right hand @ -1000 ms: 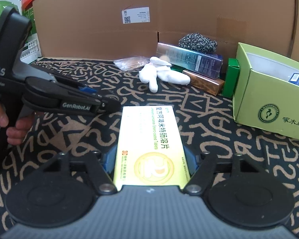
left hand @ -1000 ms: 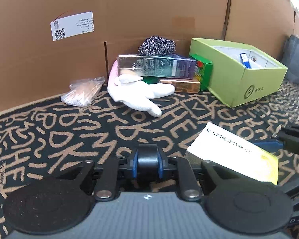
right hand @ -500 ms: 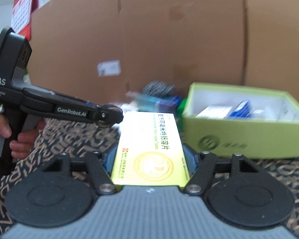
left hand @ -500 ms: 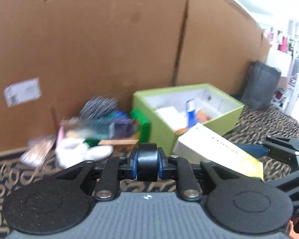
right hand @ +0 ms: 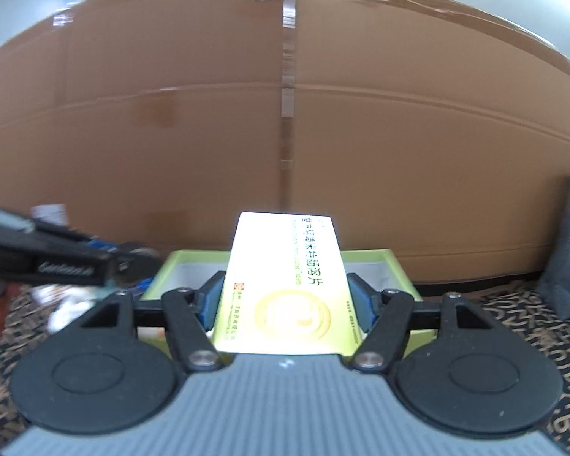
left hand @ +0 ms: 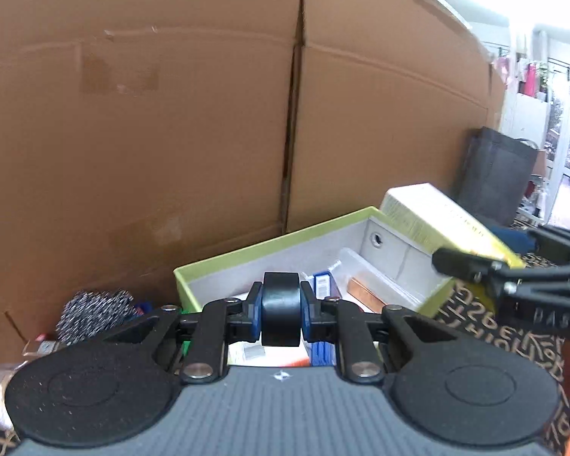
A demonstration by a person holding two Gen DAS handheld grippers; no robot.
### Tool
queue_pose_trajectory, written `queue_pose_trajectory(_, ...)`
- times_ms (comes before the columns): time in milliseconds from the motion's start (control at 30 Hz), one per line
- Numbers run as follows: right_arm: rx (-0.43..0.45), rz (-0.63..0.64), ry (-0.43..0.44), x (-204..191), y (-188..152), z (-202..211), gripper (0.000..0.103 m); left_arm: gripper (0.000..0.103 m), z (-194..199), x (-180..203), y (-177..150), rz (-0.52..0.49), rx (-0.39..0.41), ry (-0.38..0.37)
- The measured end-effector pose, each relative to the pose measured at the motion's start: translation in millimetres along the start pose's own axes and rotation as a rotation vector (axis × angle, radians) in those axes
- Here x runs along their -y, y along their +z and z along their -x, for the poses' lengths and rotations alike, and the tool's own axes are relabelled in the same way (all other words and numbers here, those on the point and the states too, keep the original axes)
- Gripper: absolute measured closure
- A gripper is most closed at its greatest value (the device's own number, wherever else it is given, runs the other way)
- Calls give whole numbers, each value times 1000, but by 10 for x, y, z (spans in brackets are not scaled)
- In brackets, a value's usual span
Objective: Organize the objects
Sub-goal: 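Lower the yellow box and black roll into the green box and release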
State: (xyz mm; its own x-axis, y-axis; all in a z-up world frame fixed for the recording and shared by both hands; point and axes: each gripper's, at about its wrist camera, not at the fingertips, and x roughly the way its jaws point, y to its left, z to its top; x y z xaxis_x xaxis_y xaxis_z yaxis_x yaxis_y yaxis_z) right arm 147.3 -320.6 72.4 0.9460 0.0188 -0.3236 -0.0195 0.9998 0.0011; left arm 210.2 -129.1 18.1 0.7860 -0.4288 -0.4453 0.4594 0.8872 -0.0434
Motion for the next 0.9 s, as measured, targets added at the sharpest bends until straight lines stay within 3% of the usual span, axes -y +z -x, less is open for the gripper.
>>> queue_pose_trajectory(200, -21, 1, -70, 250, 111, -544, 37, 84, -379, -12, 56, -1, -8, 5)
queue_pose_trajectory(433, -90, 8, -86, 334, 11, -1063, 37, 83, -609, -85, -3, 13, -28, 3)
queue_pose_trajectory(500, -121, 38, -81, 331, -35, -1176, 36, 47, -582, -115, -49, 29, -3, -2)
queue_pose_trajectory(533, -134, 59, -78, 323, -66, -1221, 28, 19, -552, -128, -73, 40, 7, 8)
queue_pose_trajectory(567, -137, 80, -87, 311, -96, -1241, 14, 15, -496, -144, -116, 48, 43, 12)
queue_pose_trajectory(667, -83, 123, -124, 213, -161, -1192, 0, 15, -420, -173, -188, 42, 66, 10)
queue_pose_trajectory(733, -45, 131, -135, 182, -201, -1099, 0, 15, -406, -199, -215, 52, 53, 17)
queue_pose_trajectory(900, -49, 117, -129, 109, -263, -942, 0, 15, -350, -275, -204, 93, 23, 30)
